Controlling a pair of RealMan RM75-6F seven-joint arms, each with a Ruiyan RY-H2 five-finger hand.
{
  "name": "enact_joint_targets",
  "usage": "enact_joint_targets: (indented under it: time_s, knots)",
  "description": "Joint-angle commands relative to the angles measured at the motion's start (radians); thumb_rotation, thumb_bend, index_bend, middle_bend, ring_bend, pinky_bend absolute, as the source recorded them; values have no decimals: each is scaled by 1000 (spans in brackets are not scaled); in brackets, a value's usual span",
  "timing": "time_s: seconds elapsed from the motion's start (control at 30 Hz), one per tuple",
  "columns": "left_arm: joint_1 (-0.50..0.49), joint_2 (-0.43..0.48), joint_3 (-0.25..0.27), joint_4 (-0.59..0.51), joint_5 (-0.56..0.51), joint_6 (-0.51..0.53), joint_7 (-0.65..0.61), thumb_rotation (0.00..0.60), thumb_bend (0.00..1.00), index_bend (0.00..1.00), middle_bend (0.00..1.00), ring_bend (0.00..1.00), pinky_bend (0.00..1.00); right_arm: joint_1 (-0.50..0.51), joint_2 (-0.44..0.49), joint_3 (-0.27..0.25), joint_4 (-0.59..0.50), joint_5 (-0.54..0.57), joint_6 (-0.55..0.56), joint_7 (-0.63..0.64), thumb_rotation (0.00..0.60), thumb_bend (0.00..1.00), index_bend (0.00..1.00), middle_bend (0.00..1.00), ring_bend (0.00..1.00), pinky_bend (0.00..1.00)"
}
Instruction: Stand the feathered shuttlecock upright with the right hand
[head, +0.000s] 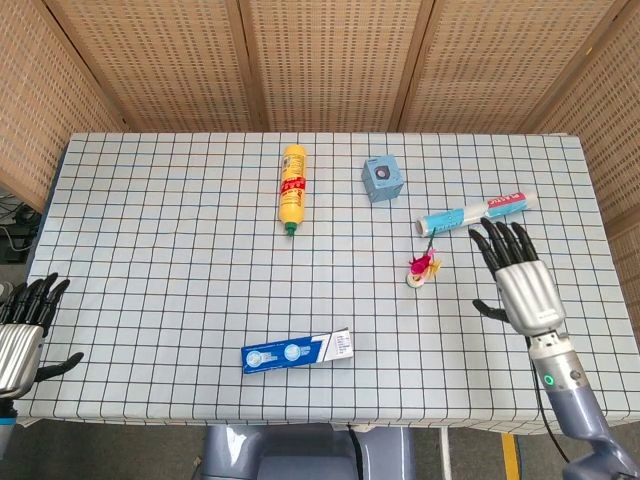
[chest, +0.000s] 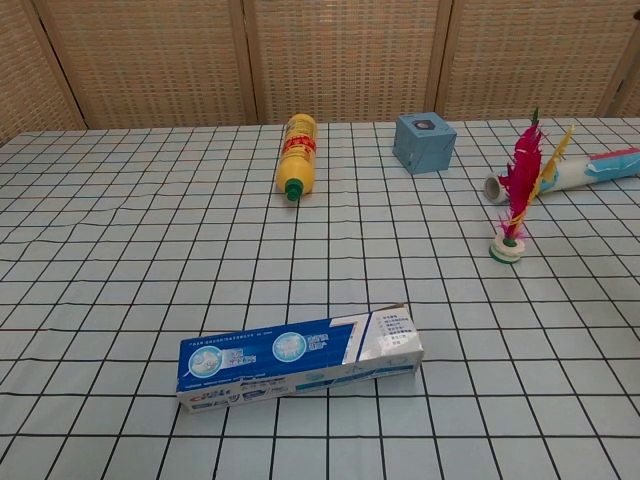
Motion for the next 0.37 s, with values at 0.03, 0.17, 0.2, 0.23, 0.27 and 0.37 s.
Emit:
enact_joint_targets:
  time_s: [0.03, 0.17, 0.2, 0.23, 0.27, 0.37]
  knots:
    - [7, 3, 5, 1, 15, 15, -9, 600, 0, 0, 0, 0, 0, -76, 8, -47, 43, -15, 57, 83, 600, 0, 0, 0, 0, 0]
    - [14, 8, 9, -1, 30, 32, -20, 600, 0, 0, 0, 0, 0, -125, -27, -71, 105, -51, 119, 99, 600, 0, 0, 0, 0, 0]
    - [15, 9, 10, -1, 33, 35, -23, 600, 0, 0, 0, 0, 0, -138, -37, -76, 119, -62, 137, 103, 600, 0, 0, 0, 0, 0]
    - [16, 10, 11, -1, 36, 37, -26, 600, 0, 0, 0, 0, 0, -149, -47, -80, 131, -71, 152, 108, 600, 0, 0, 0, 0, 0]
    - [17, 11, 11, -1, 37, 37, -29, 600, 0, 0, 0, 0, 0, -158, -55, -82, 139, -78, 165, 113, 600, 0, 0, 0, 0, 0]
    - [18, 14, 13, -1, 40, 38, -35, 600, 0, 0, 0, 0, 0, -176, -69, -83, 150, -93, 189, 112, 600, 0, 0, 0, 0, 0]
